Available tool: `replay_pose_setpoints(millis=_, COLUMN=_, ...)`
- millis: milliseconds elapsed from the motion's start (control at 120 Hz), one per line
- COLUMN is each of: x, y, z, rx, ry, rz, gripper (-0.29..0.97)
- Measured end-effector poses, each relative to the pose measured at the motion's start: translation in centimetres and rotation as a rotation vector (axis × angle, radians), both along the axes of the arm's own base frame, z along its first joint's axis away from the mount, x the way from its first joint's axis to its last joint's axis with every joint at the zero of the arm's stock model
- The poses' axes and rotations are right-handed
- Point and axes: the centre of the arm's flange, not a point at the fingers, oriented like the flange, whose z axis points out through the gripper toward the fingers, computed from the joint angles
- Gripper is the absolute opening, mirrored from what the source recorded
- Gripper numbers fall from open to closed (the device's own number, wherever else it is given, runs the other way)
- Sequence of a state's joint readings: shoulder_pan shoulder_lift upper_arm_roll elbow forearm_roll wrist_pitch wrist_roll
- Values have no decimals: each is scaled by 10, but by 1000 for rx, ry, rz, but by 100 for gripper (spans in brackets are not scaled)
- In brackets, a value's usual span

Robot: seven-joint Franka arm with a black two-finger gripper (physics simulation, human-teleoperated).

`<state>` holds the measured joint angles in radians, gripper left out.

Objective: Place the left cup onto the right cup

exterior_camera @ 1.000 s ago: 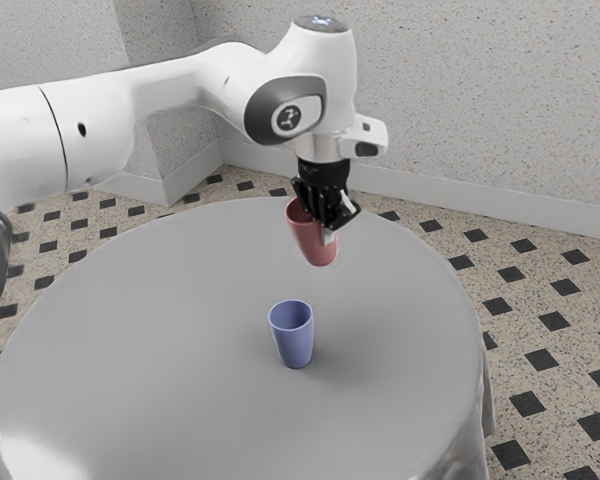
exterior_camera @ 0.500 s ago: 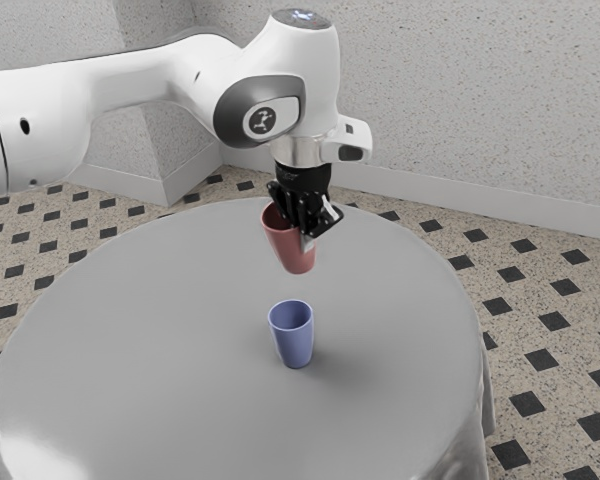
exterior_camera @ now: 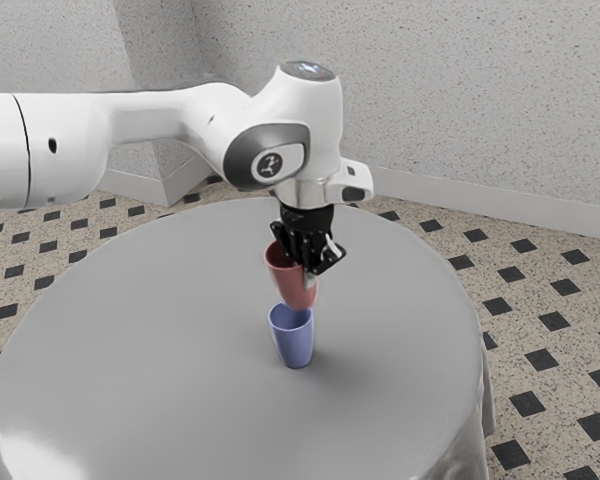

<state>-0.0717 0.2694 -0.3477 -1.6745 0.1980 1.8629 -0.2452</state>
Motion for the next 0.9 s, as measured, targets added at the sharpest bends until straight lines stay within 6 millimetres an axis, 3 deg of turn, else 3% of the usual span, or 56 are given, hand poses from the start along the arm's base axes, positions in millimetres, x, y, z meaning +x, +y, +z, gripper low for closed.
replay_pose_setpoints(millis=117, x=1, y=2, z=-8, rx=-2, ry=2, rz=12, gripper=-11)
replay_pose_setpoints(millis=350, x=10, y=28, z=-19, rx=-4, ry=1, rz=68, gripper=-11)
replay_pose_setpoints(millis=758, x=15, y=31, z=-37, rx=-7, ry=17, rz=77, gripper=-10)
replay_pose_setpoints(millis=900, x=13, y=31, z=-43, rx=-9, ry=30, rz=79, gripper=20)
